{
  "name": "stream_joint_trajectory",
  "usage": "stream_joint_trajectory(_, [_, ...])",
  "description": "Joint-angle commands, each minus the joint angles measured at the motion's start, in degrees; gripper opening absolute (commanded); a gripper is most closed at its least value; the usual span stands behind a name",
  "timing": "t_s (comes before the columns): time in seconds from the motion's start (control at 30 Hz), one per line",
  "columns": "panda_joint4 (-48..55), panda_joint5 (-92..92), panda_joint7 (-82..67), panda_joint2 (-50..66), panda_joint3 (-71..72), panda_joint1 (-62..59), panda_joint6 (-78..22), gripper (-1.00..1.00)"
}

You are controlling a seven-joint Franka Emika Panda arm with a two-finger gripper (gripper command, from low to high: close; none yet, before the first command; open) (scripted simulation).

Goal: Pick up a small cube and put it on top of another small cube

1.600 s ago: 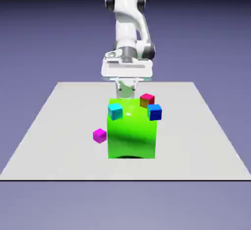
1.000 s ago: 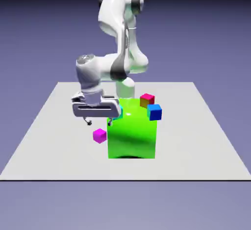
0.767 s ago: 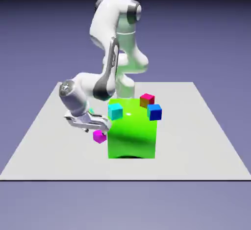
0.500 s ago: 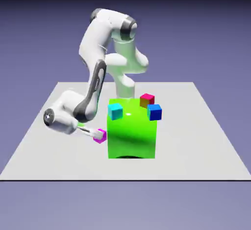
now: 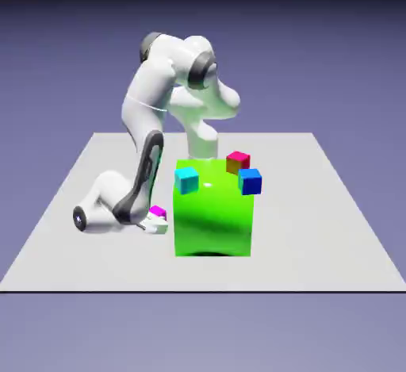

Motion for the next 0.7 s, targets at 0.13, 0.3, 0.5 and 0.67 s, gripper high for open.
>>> stream_joint_trajectory(0.13, [7.38,3.21,12.13,-8.57,4.66,-0.74,-12.45,-1.00])
stream_joint_trajectory(0.3, [14.61,6.68,24.32,-16.96,9.30,-1.41,-24.81,-1.00])
stream_joint_trajectory(0.5, [12.28,9.37,29.69,-20.46,11.46,-0.38,-26.44,-1.00])
stream_joint_trajectory(0.67, [4.00,9.32,29.04,-23.40,12.07,1.07,-20.76,1.00])
